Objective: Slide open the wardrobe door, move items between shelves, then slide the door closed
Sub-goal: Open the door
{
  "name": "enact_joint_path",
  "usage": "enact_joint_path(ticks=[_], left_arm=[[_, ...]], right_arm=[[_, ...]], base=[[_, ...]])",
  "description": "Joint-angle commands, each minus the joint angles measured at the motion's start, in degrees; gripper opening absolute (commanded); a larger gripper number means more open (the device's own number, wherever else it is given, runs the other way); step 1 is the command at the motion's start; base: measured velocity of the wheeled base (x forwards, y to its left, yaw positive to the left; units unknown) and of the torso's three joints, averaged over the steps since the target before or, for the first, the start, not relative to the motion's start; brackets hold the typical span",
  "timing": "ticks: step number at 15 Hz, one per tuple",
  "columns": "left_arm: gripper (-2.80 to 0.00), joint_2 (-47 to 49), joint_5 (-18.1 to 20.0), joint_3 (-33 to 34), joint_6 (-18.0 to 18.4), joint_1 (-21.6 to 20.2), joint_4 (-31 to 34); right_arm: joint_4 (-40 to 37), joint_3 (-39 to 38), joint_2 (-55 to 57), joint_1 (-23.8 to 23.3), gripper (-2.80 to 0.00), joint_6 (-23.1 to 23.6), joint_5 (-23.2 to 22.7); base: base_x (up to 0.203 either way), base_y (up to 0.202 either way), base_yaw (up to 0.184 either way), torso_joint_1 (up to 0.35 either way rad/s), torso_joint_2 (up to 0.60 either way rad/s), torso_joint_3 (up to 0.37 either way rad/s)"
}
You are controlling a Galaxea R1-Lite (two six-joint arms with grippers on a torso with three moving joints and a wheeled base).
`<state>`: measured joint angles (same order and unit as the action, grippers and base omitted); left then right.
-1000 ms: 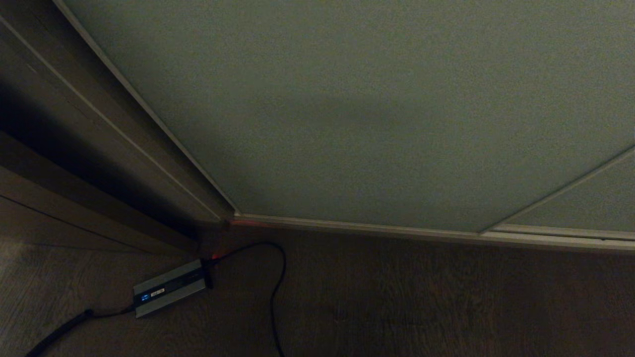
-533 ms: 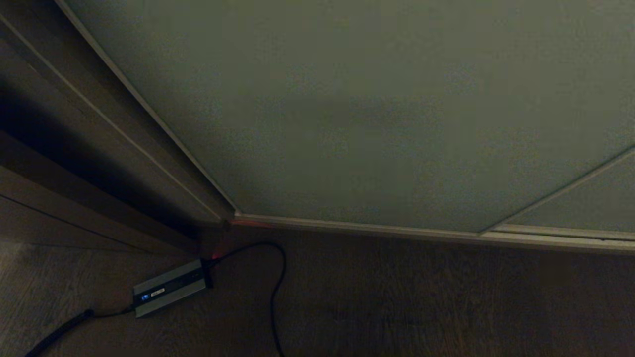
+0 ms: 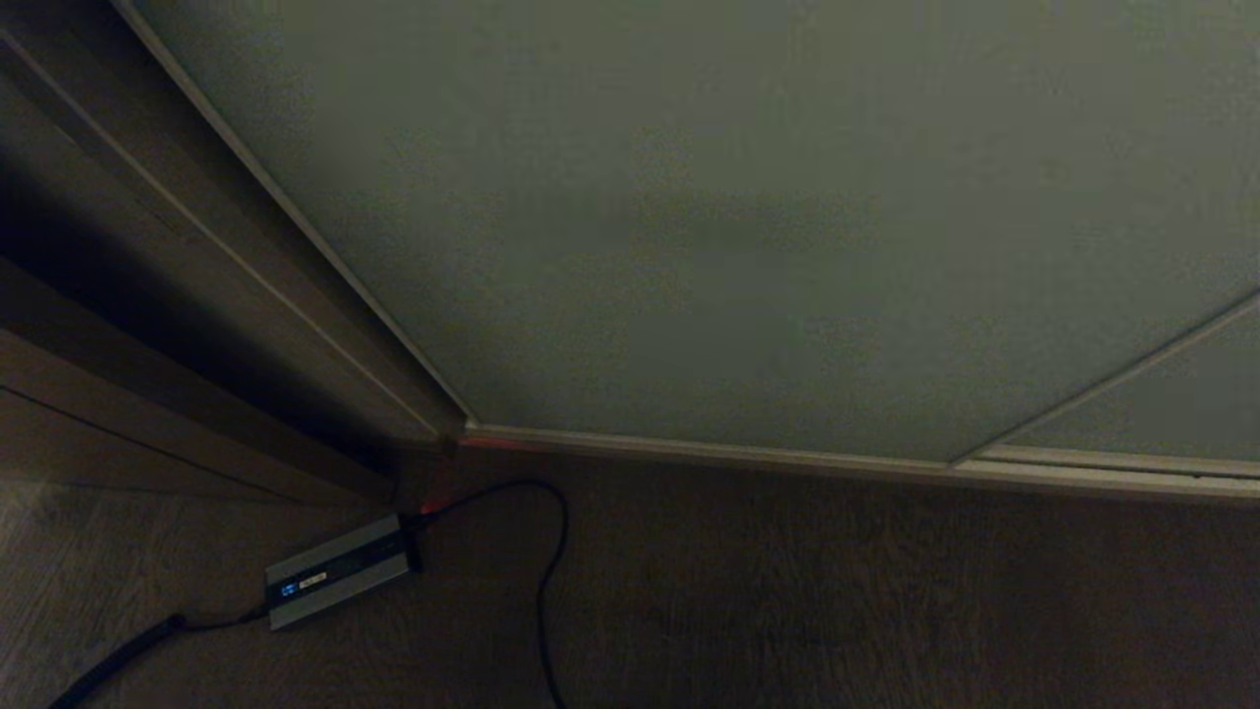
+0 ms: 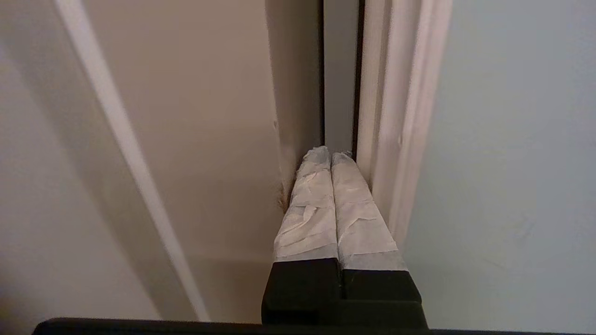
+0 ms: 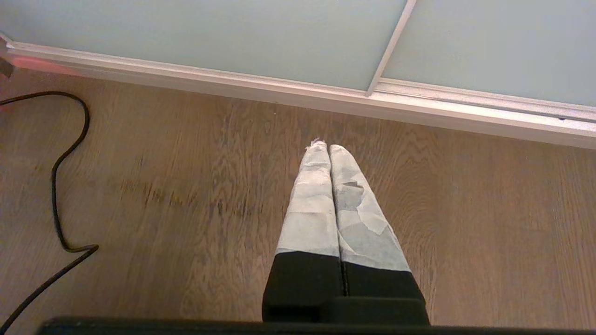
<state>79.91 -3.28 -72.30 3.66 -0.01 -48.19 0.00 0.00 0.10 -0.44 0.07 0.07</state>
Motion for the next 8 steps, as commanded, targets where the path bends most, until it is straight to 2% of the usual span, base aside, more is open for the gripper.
enact_joint_path(ticks=[1,5,8], left_arm=[[-2.80,1.24,0.22,-1.76,0.10,2.88,2.36],[-2.80,3.65,0.26,-5.61,0.20,6.66,6.50],[-2.80,4.85,0.20,-6.72,0.46,11.14,8.02]], right_arm=[[0.00,-0.26,-0.01,0.00,-2.80,0.01,0.01],[0.00,-0.26,-0.01,0.00,-2.80,0.01,0.01],[0.00,-0.26,-0.01,0.00,-2.80,0.01,0.01]], base=[[0.000,0.000,0.000,0.000,0.00,0.000],[0.000,0.000,0.000,0.000,0.00,0.000],[0.000,0.000,0.000,0.000,0.00,0.000]])
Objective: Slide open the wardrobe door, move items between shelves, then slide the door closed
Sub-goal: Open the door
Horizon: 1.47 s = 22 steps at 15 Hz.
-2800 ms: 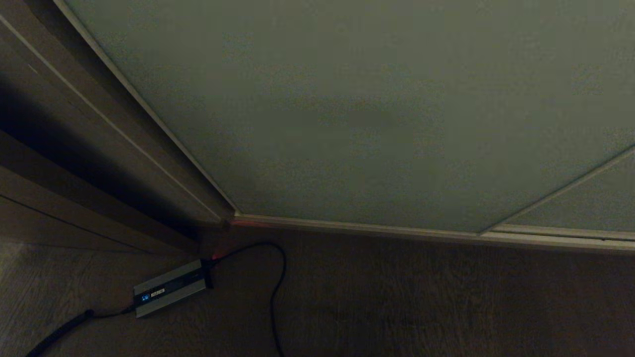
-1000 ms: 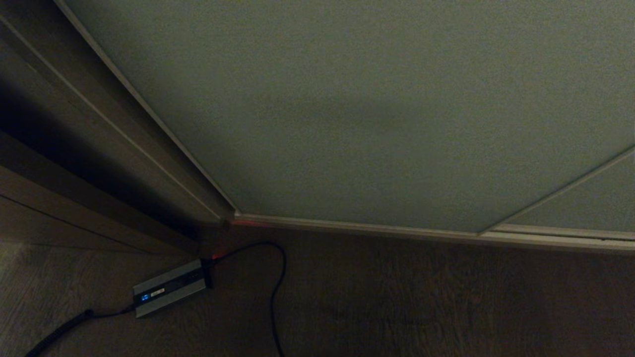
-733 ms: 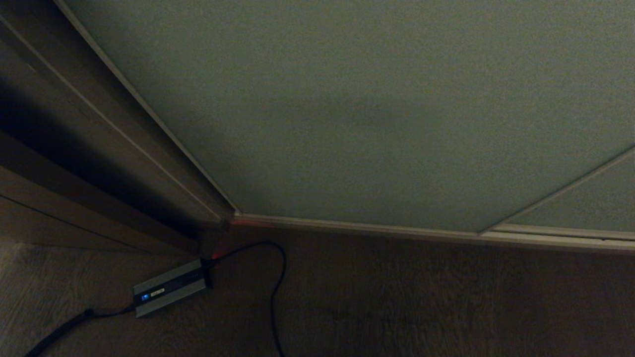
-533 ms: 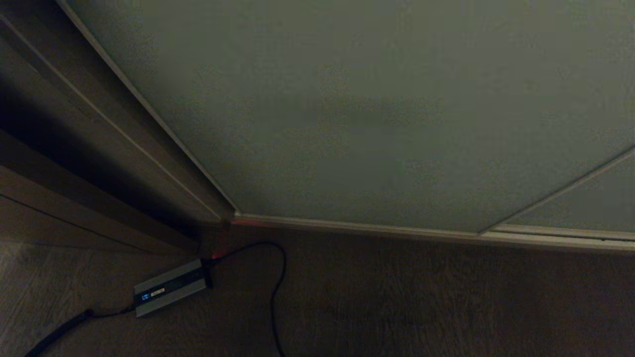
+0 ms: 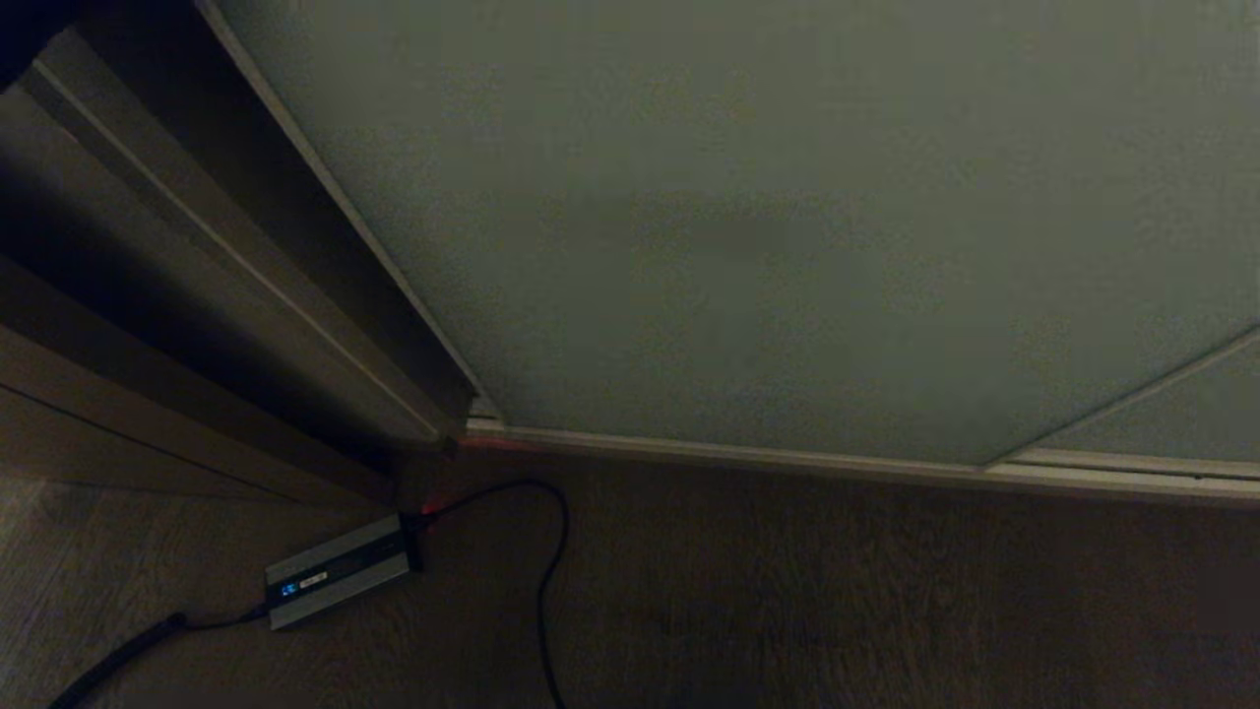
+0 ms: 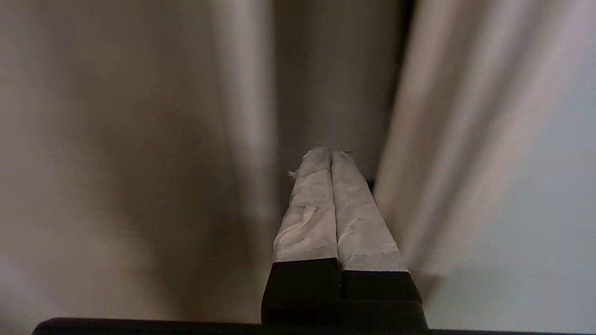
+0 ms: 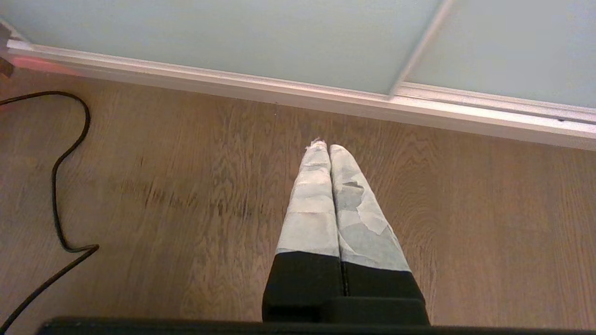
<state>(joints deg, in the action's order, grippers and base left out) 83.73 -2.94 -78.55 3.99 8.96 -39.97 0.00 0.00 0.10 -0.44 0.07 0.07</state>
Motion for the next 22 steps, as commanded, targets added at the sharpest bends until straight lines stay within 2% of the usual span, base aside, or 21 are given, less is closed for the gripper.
enact_joint_path(ticks=[1,7,12,14,16,17,18,20,22], left_arm=[[-2.80,1.31,-0.14,-0.47,0.35,4.57,0.08],[-2.80,3.03,0.19,-0.24,-0.10,17.56,1.79],[-2.80,10.80,-0.10,-5.75,-0.27,27.95,1.93],[-2.80,12.77,-0.94,-7.85,-0.05,30.09,1.87],[-2.80,12.18,-5.36,-10.68,-0.11,30.01,2.75],[-2.80,10.50,-6.78,-12.16,-0.01,29.29,6.21],[-2.80,8.64,-7.64,-13.33,0.00,27.84,12.38],[-2.80,3.28,-8.07,-15.48,0.22,21.64,30.96],[-2.80,-3.84,-8.09,-15.73,0.42,17.42,44.04]], right_arm=[[0.00,-0.26,-0.01,0.00,-2.80,0.01,0.01],[0.00,-0.26,-0.01,0.00,-2.80,0.01,0.01],[0.00,-0.26,-0.01,0.00,-2.80,0.01,-0.01],[0.00,-0.26,-0.01,0.00,-2.80,0.01,0.01],[0.00,-0.26,-0.01,0.00,-2.80,0.01,0.01],[0.00,-0.26,-0.01,0.00,-2.80,0.01,-0.07],[0.00,-0.26,-0.01,0.00,-2.80,0.01,0.01],[0.00,-0.26,-0.01,0.00,-2.80,0.01,-0.04],[0.00,-0.26,-0.01,0.00,-2.80,0.01,0.01]], base=[[0.000,0.000,0.000,0.000,0.00,0.000],[0.000,0.000,0.000,0.000,0.00,0.000],[0.000,0.000,0.000,0.000,0.00,0.000],[0.000,0.000,0.000,0.000,0.00,0.000],[0.000,0.000,0.000,0.000,0.00,0.000],[0.000,0.000,0.000,0.000,0.00,0.000],[0.000,0.000,0.000,0.000,0.00,0.000],[0.000,0.000,0.000,0.000,0.00,0.000],[0.000,0.000,0.000,0.000,0.00,0.000]])
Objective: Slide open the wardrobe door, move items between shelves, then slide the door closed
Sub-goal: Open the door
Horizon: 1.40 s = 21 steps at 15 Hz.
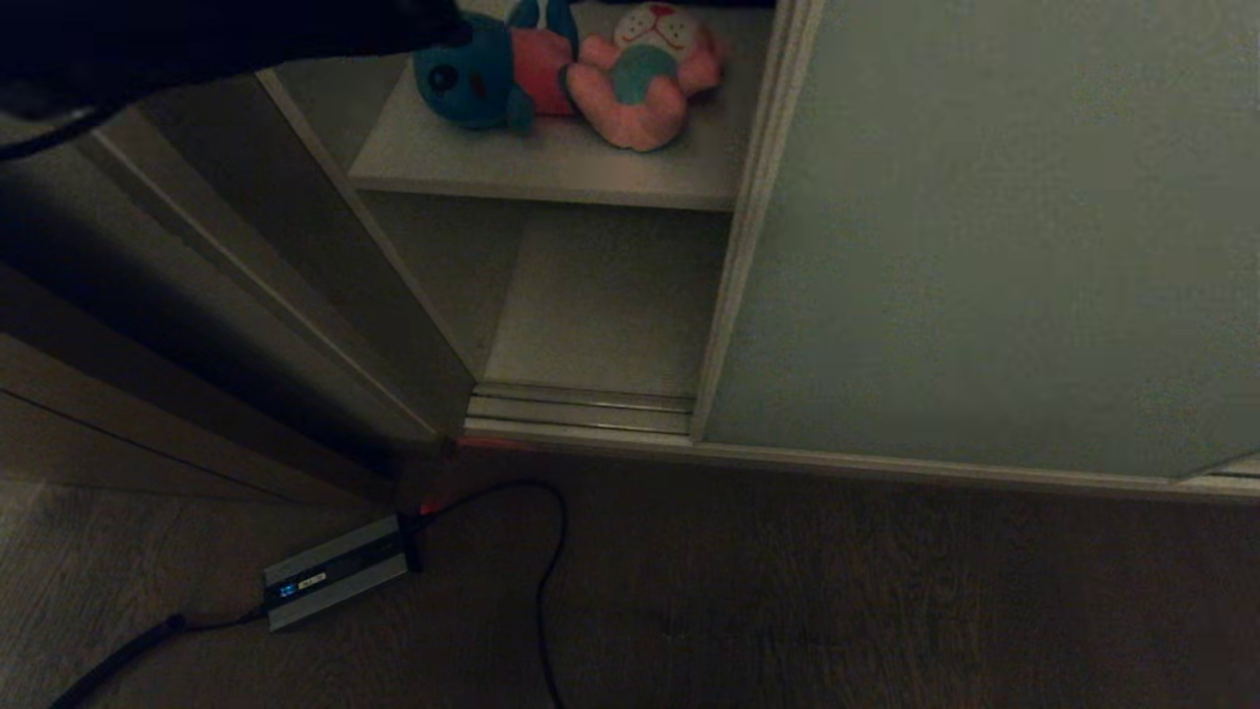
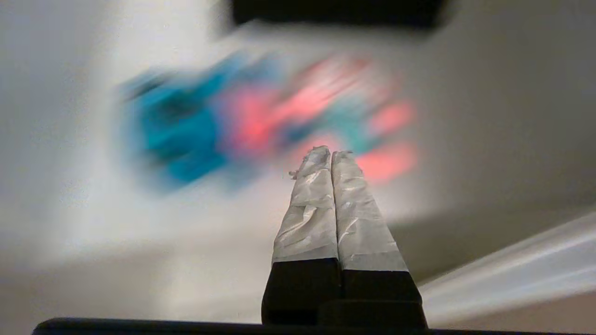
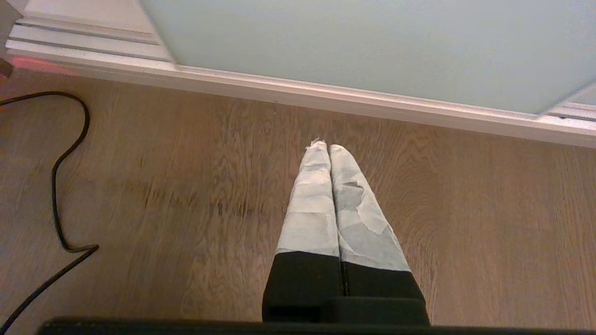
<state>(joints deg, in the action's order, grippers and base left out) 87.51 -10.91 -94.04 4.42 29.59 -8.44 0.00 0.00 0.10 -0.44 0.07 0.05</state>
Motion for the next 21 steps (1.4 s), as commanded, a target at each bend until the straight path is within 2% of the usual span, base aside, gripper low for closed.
enact_joint_path(ticks=[1,2,6,8,9,12,14,15,17,21], left_arm=[[-2.80,-11.53,-0.19,2.16,-0.17,-4.32,15.25],[-2.80,-14.80,-0.27,6.50,-0.21,-4.96,16.60],[-2.80,-32.37,-0.54,31.82,-0.23,-7.55,19.17],[-2.80,-38.66,-0.06,42.33,-0.33,-12.06,19.33],[-2.80,-41.93,1.57,47.04,-0.51,-16.48,19.31],[-2.80,-49.03,13.06,54.11,-1.81,-26.81,19.80],[-2.80,-52.01,16.95,59.49,-1.69,-27.97,19.83],[-2.80,-52.12,19.41,60.02,-1.59,-28.12,19.57],[-2.80,-50.10,21.35,58.77,-1.41,-28.17,19.72],[-2.80,-56.35,22.54,68.63,-1.17,-29.84,19.40]], right_arm=[[0.00,-0.26,-0.01,0.00,-2.80,0.01,0.04],[0.00,-0.26,-0.01,0.00,-2.80,0.01,0.00],[0.00,-0.26,-0.01,0.08,-2.80,0.01,0.04],[0.00,-0.26,-0.01,0.00,-2.80,0.01,0.04],[0.00,-0.26,-0.01,0.00,-2.80,0.01,0.04],[0.00,-0.26,-0.01,0.00,-2.80,0.01,0.04],[0.00,-0.26,-0.01,0.00,-2.80,0.01,0.04],[0.00,-0.26,-0.01,0.00,-2.80,0.01,0.04],[0.00,-0.26,-0.01,0.00,-2.80,0.01,0.04],[0.00,-0.26,-0.01,0.00,-2.80,0.01,0.04]], base=[[0.000,0.000,0.000,0.000,0.00,0.000],[0.000,0.000,0.000,0.000,0.00,0.000],[0.000,0.000,0.000,0.000,0.00,0.000],[0.000,0.000,0.000,0.000,0.00,0.000],[0.000,0.000,0.000,0.000,0.00,0.000],[0.000,0.000,0.000,0.000,0.00,0.000],[0.000,0.000,0.000,0.000,0.00,0.000],[0.000,0.000,0.000,0.000,0.00,0.000],[0.000,0.000,0.000,0.000,0.00,0.000],[0.000,0.000,0.000,0.000,0.00,0.000]])
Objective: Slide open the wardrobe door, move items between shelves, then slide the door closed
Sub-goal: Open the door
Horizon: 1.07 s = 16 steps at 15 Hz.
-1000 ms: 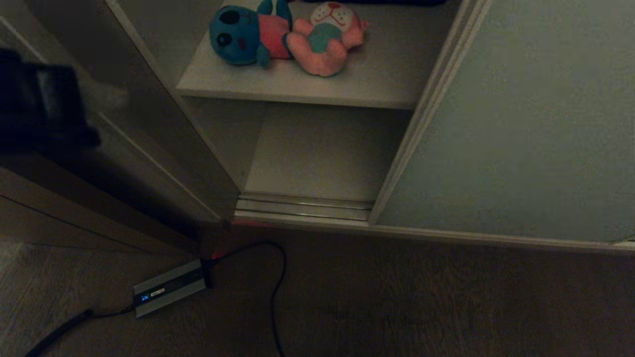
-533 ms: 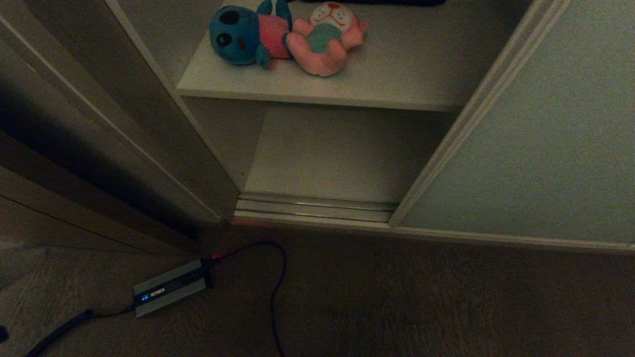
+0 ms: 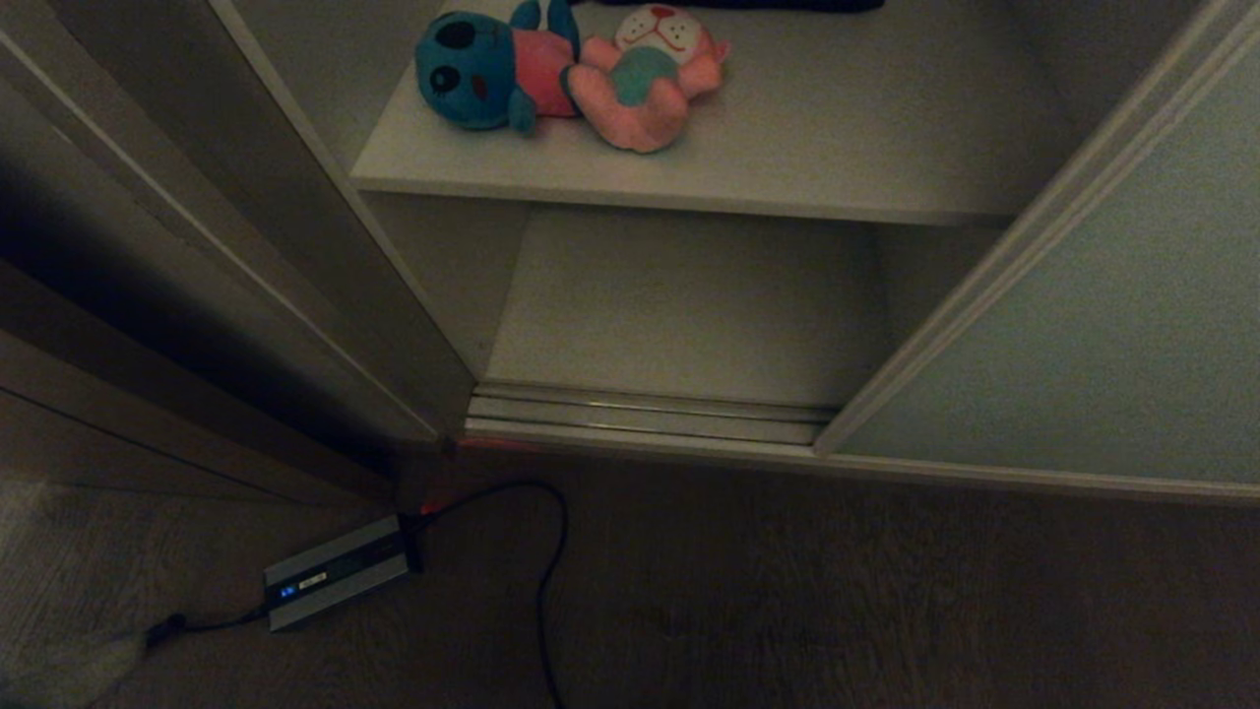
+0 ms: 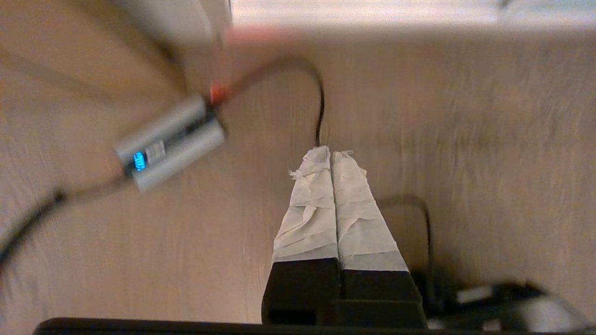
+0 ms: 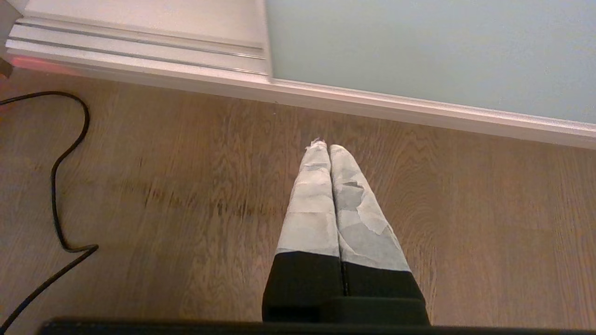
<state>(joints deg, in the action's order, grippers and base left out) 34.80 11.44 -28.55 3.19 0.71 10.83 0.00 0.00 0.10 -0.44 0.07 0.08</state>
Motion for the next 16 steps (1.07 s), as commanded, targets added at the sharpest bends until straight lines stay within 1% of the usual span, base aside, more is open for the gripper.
enact_joint_path(ticks=[1,3,4,5,6,8,9,10,12,14,16], left_arm=[[-2.80,-5.94,0.45,4.81,0.09,-1.85,0.33],[-2.80,-10.36,1.59,8.13,0.22,-2.61,0.67],[-2.80,-11.58,1.78,8.20,0.23,-3.03,0.74],[-2.80,-11.40,1.91,6.37,0.27,-3.18,0.71],[-2.80,-10.07,2.09,3.34,0.31,-3.18,0.70],[-2.80,-4.86,2.60,-5.42,0.42,-3.14,0.58],[-2.80,-1.66,3.53,-9.48,0.53,-3.09,0.56],[-2.80,2.59,5.27,-14.34,1.12,-3.05,0.43],[-2.80,11.38,8.10,-23.76,3.10,-2.90,0.22],[-2.80,20.54,9.43,-32.48,4.39,-1.30,0.11],[-2.80,28.39,9.92,-39.73,4.79,1.43,0.03]], right_arm=[[0.00,-0.26,-0.01,0.00,-2.80,0.01,0.00],[0.00,-0.26,-0.01,0.06,-2.80,0.01,0.00],[0.00,-0.26,-0.01,0.00,-2.80,0.01,0.00],[0.00,-0.26,-0.01,0.00,-2.80,0.01,0.00],[0.00,-0.26,-0.01,0.00,-2.80,0.01,-0.04],[0.00,-0.26,-0.01,0.00,-2.80,0.01,0.00],[0.00,-0.26,-0.01,0.00,-2.80,0.01,0.00],[0.00,-0.26,-0.01,0.00,-2.80,0.01,0.00],[0.00,-0.26,-0.01,0.00,-2.80,0.01,0.00],[0.00,-0.26,-0.01,0.00,-2.80,0.01,0.00],[0.00,-0.26,-0.01,0.00,-2.80,0.01,0.00]], base=[[0.000,0.000,0.000,0.000,0.00,0.000],[0.000,0.000,0.000,0.000,0.00,0.000],[0.000,0.000,0.000,0.000,0.00,0.000],[0.000,0.000,0.000,0.000,0.00,0.000],[0.000,0.000,0.000,0.000,0.00,0.000],[0.000,0.000,0.000,0.000,0.00,0.000],[0.000,0.000,0.000,0.000,0.00,0.000],[0.000,0.000,0.000,0.000,0.00,0.000],[0.000,0.000,0.000,0.000,0.00,0.000],[0.000,0.000,0.000,0.000,0.00,0.000],[0.000,0.000,0.000,0.000,0.00,0.000]])
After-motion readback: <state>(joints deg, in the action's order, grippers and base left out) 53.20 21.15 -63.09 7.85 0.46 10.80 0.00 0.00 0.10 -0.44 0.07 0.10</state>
